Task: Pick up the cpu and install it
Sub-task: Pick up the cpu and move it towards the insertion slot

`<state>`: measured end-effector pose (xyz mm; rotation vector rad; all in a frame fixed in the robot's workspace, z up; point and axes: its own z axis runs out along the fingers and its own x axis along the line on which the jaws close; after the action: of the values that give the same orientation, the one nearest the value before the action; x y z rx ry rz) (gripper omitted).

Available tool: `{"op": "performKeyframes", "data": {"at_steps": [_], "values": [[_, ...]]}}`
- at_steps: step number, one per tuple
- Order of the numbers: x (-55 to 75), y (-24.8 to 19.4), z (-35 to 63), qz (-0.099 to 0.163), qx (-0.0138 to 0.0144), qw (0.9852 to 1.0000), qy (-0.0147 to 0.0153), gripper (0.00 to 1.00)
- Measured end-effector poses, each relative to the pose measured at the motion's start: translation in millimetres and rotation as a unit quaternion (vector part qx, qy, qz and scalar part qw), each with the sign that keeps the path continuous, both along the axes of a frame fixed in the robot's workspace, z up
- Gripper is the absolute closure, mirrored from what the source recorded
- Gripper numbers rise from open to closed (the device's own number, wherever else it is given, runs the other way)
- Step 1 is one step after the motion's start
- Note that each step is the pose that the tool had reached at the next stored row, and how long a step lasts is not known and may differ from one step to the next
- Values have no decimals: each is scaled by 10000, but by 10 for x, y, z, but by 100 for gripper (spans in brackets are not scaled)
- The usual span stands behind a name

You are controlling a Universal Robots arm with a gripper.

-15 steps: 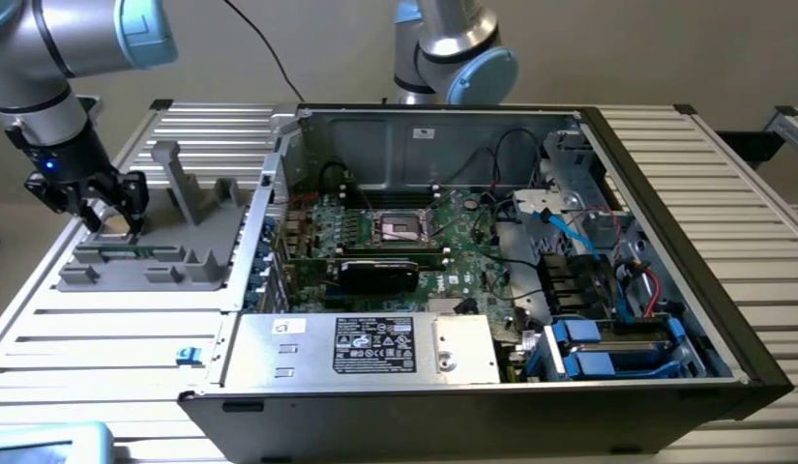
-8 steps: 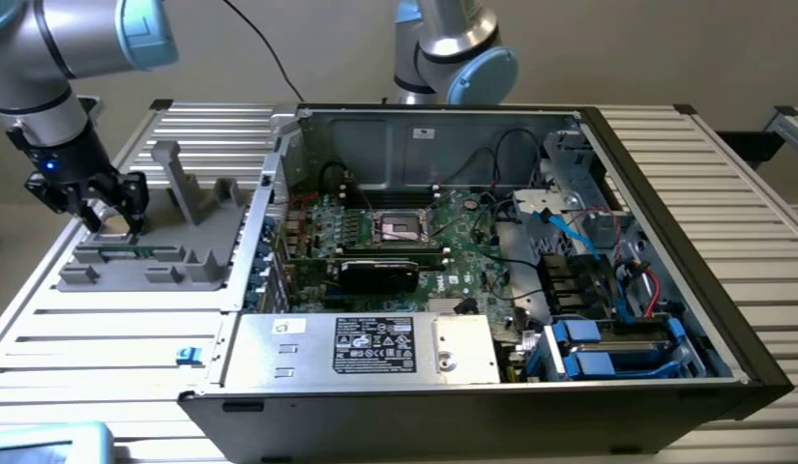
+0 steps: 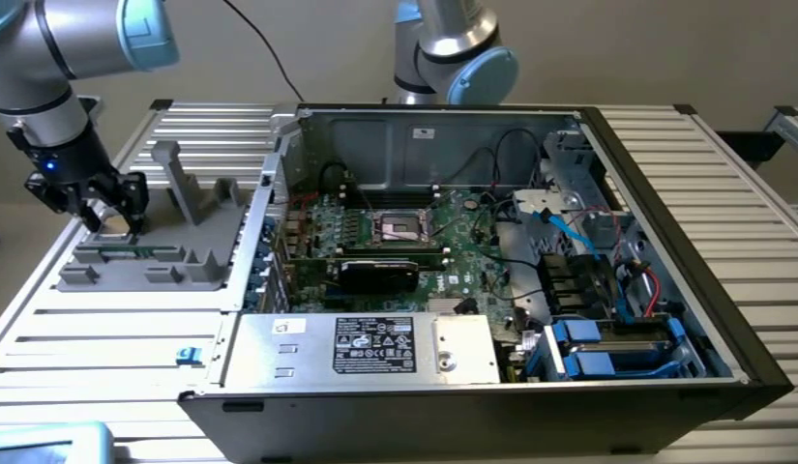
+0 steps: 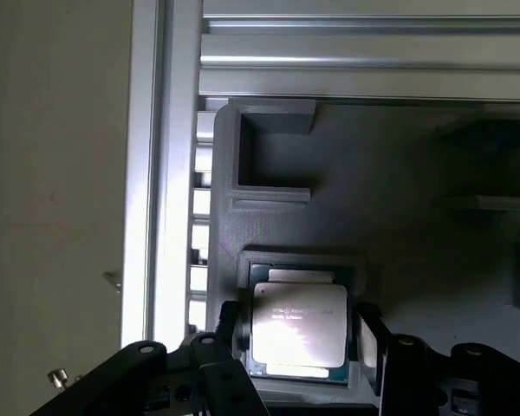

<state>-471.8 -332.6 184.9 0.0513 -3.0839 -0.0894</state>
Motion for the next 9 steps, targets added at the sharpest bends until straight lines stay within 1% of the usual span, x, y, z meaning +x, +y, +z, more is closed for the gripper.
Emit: {"op": "performKeyframes", "data": {"at_steps": [2, 3, 4, 9], "values": [[0, 0, 0, 0, 0, 10000, 0, 38], [0, 0, 0, 0, 0, 10000, 0, 40], [0, 0, 1, 0, -1, 10000, 1, 46], [0, 0, 1, 0, 0, 10000, 1, 46]]}}
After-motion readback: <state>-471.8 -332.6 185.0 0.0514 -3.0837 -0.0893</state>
